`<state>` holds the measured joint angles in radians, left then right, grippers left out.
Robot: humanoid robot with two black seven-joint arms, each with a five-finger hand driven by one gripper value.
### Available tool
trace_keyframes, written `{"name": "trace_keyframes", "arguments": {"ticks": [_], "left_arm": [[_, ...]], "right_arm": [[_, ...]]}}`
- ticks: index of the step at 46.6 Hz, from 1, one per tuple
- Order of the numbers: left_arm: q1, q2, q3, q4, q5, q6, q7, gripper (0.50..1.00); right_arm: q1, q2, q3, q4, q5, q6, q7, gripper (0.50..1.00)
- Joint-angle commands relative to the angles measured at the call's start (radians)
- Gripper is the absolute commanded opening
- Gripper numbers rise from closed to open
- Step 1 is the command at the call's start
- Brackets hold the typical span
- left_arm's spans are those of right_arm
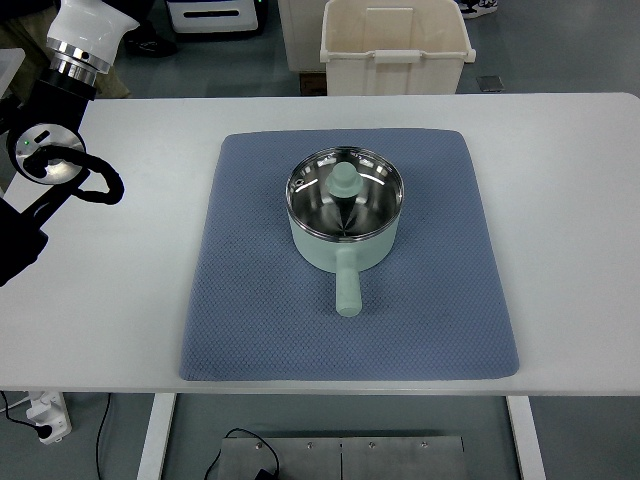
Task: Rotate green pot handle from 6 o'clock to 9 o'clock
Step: 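Raise the left hand and swing it over the green saucepan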
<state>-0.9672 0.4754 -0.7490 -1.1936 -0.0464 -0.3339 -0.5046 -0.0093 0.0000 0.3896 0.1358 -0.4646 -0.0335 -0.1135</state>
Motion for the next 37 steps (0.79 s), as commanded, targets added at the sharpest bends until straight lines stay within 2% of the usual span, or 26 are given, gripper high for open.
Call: {"name": "trace_keyframes", "arguments": {"ticks": [1, 16, 28, 37], "left_arm": [[-0.001, 0.0, 0.003, -0.015, 0.043, -0.036, 0.0, 1.0], [-0.021, 0.022, 0.033, -0.093, 0.35, -0.172, 0.0, 1.0], [-0.126, 0.035, 0.146, -0.121, 0.531, -0.183, -0.002, 1.0], [-0.153, -0.043, 0.157, -0.112, 0.766, -0.201, -0.002, 1.0]], "right_arm": [[0.0, 0.0, 0.0, 0.001, 0.0, 0.0, 0.0, 1.0], [0.0, 0.0, 0.0, 0.001, 0.0, 0.0, 0.0, 1.0], [0.0, 0.0, 0.0, 0.001, 0.0, 0.0, 0.0, 1.0], [0.0, 0.0, 0.0, 0.001, 0.0, 0.0, 0.0, 1.0]]}}
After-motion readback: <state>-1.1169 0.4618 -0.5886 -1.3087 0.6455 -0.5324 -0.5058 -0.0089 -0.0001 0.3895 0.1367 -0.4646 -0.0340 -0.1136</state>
